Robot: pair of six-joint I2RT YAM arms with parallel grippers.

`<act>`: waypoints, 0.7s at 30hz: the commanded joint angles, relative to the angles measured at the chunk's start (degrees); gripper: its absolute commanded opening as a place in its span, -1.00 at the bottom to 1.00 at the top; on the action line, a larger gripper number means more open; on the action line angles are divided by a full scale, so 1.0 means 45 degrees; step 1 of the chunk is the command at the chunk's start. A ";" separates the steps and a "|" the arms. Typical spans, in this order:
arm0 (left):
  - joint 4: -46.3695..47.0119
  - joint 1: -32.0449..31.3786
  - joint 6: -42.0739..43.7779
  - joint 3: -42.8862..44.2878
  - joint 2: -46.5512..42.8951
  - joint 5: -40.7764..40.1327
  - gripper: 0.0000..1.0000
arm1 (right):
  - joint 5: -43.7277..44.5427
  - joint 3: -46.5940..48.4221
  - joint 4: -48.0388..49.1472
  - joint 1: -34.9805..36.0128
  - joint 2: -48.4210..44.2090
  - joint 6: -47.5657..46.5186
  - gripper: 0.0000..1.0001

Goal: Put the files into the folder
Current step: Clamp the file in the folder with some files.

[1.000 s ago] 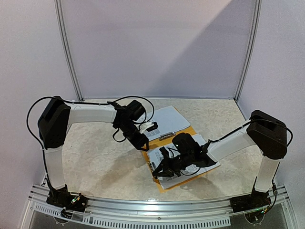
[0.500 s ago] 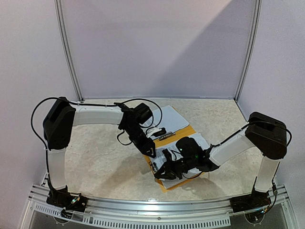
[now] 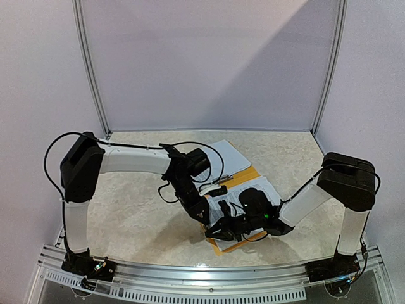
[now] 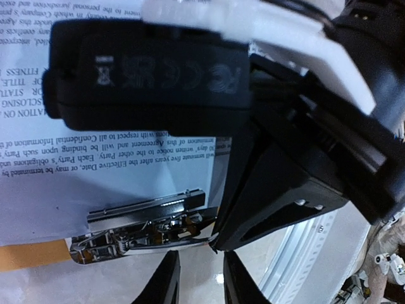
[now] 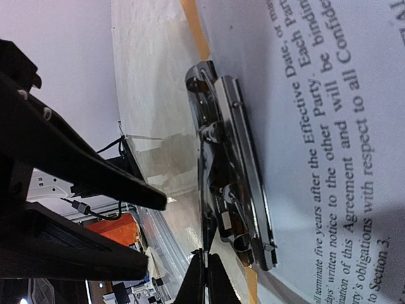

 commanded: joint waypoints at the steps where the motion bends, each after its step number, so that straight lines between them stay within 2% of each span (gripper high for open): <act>1: 0.0026 -0.0227 0.0395 -0.0025 0.0412 -0.0800 -0.49 | 0.1523 -0.0874 -0.1847 -0.0019 0.0914 0.0666 -0.96; 16: -0.0225 -0.0396 0.0339 0.0202 0.1278 -0.0964 -0.77 | 0.1565 -0.0610 -0.1660 -0.0042 0.1202 0.0435 -0.97; 21: -0.0891 -0.0390 0.0502 0.0444 0.1471 -0.0730 -0.94 | 0.1555 -0.0501 -0.1689 -0.0078 0.1180 0.0365 -0.96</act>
